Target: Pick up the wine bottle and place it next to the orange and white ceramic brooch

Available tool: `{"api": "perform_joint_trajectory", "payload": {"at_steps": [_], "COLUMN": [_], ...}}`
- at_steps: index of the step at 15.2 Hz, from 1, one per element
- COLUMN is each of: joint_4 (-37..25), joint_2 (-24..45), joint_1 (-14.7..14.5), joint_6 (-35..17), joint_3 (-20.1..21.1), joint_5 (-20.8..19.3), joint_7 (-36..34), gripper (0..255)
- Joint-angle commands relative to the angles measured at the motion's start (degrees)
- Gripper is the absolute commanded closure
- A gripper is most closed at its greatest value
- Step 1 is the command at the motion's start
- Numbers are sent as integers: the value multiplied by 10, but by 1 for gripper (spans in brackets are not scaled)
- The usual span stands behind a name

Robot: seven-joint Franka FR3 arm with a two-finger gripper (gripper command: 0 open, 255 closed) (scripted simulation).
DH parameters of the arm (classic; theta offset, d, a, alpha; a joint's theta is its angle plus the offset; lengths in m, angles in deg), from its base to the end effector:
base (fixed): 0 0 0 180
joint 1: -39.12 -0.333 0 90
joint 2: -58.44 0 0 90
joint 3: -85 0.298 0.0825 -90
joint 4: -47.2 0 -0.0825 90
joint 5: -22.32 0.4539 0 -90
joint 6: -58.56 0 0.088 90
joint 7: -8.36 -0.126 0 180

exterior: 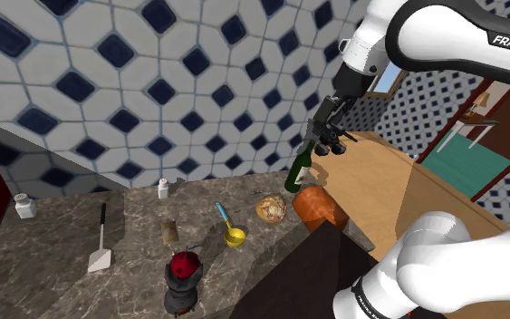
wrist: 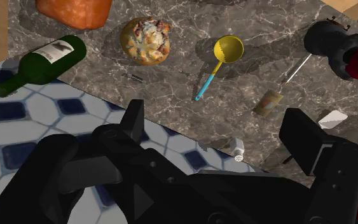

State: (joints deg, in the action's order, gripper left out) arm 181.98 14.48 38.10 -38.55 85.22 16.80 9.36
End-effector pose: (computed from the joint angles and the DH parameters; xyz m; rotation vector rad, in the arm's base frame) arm 0.4090 -0.0019 0.5657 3.0376 0.0681 0.1672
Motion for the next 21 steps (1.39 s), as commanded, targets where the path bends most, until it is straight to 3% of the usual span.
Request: {"api": "perform_joint_trajectory", "payload": {"at_steps": [1,12,21], "joint_4": [0,5,-49], "joint_2": [0,129,282], "joint_1": [0,44,62], "joint_6": [0,-143,-243], "joint_3": [0,-112,-202], "joint_5": [0,-35,-13], "joint_7": [0,79,159], "gripper": [0,0,0]}}
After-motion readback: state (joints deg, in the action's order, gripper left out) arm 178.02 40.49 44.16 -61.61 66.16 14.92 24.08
